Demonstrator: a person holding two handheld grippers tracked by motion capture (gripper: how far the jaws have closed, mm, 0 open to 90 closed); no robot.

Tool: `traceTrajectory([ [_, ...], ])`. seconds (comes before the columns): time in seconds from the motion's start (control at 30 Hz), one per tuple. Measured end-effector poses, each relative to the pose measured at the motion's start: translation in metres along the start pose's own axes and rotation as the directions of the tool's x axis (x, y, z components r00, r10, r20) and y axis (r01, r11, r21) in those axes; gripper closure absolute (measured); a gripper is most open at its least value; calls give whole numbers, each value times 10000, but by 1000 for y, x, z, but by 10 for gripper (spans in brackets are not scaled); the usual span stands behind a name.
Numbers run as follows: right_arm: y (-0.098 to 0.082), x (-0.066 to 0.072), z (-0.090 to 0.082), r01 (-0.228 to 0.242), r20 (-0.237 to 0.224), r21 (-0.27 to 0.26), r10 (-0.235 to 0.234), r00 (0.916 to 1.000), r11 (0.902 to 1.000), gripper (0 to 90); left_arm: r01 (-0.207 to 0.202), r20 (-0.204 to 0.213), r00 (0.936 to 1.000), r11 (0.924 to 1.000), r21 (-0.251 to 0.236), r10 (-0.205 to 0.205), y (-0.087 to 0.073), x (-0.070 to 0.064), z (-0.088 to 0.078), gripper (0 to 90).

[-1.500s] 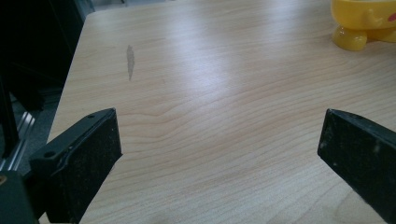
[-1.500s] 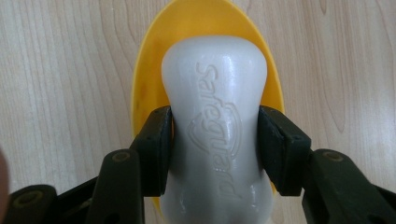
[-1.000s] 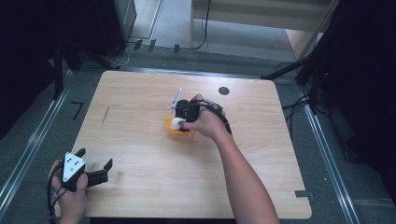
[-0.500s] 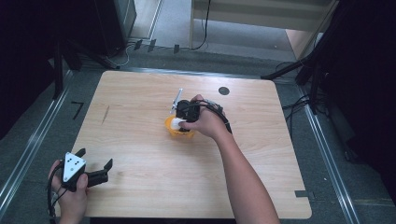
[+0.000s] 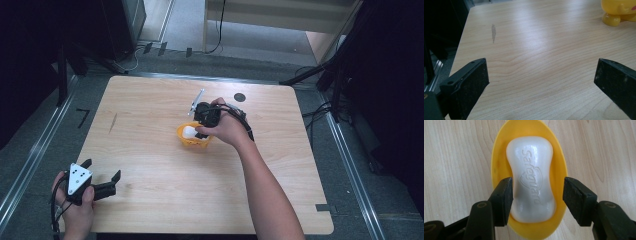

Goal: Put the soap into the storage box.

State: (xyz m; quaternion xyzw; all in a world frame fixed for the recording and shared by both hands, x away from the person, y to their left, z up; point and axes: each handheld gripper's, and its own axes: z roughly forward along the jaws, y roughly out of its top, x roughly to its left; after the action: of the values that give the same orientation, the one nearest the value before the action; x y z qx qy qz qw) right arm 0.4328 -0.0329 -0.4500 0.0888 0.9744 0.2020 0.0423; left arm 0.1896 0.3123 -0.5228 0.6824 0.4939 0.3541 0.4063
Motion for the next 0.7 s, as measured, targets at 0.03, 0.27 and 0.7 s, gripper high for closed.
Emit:
traceTrajectory([
  [0.03, -1, 0, -2, -22, 1, -6, 22, 10000, 10000, 432, 6, -3, 10000, 10000, 3, -6, 0, 0, 0, 0],
  [0.27, -7, 0, -11, -148, 111, -105, 149, 9998, 9998, 432, -5, -12, 10000, 10000, 21, 5, 0, 0, 0, 0],
  [0.7, -28, 2, -22, -548, 227, -415, 558, 9982, 9976, 416, -47, -7, 10000, 10000, 59, 47, 0, 0, 0, 0],
])
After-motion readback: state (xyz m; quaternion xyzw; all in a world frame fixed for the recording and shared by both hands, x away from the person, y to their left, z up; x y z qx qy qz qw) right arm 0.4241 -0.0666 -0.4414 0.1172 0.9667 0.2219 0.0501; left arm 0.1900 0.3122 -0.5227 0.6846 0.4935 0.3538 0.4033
